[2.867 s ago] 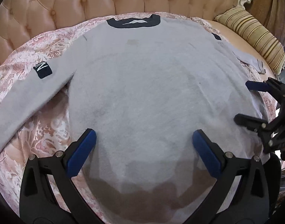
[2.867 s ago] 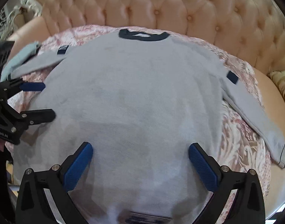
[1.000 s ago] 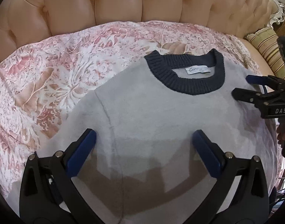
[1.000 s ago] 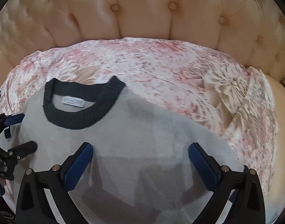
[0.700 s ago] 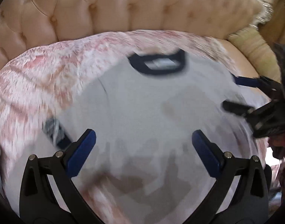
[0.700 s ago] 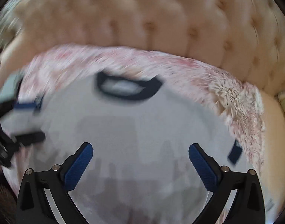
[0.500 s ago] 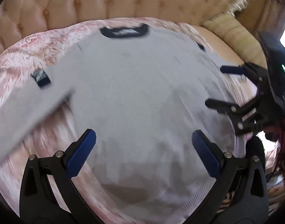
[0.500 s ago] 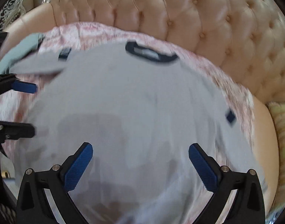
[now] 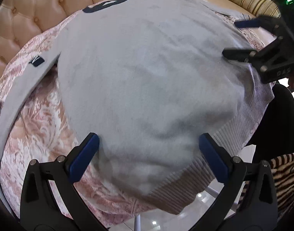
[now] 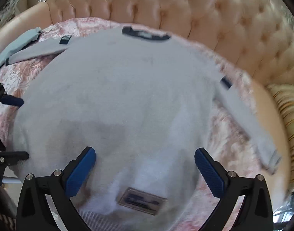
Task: Fold clothes
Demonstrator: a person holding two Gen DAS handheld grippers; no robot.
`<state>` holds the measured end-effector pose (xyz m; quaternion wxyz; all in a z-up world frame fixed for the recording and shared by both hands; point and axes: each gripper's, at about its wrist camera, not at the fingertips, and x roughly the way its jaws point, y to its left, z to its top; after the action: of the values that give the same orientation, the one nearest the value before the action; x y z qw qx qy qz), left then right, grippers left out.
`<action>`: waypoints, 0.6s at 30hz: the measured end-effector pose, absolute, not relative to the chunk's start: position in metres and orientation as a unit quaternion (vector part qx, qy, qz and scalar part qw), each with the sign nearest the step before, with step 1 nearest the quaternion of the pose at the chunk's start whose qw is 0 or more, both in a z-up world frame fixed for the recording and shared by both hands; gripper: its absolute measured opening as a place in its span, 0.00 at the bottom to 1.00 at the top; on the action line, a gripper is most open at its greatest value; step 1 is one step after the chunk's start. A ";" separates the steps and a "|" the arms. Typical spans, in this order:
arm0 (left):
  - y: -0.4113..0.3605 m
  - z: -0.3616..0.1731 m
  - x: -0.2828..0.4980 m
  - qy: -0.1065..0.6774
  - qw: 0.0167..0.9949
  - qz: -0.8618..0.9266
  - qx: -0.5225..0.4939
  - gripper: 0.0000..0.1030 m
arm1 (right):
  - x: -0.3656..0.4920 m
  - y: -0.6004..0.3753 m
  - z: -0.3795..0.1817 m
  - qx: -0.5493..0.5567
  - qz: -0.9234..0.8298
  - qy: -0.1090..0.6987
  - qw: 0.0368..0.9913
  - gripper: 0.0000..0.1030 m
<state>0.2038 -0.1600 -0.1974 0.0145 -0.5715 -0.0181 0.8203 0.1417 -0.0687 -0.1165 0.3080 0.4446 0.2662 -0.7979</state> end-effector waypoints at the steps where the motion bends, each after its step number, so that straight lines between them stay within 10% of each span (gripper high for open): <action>1: -0.161 -0.198 0.203 -0.021 0.013 0.819 -0.573 1.00 | 0.146 -0.074 -0.112 0.439 -0.796 0.262 0.324 1.00; 6: -0.161 -0.203 0.192 -0.014 0.017 0.812 -0.583 1.00 | 0.162 -0.102 -0.127 0.439 -0.759 0.316 0.363 1.00; 18: -0.147 -0.168 0.106 0.037 0.039 0.797 -0.602 1.00 | 0.090 0.038 -0.072 0.448 -0.844 0.082 0.284 1.00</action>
<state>0.1065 -0.1473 -0.1685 0.0392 -0.6017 0.0370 0.7969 0.0901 0.0379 -0.0716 0.2836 0.4479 0.0817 -0.8440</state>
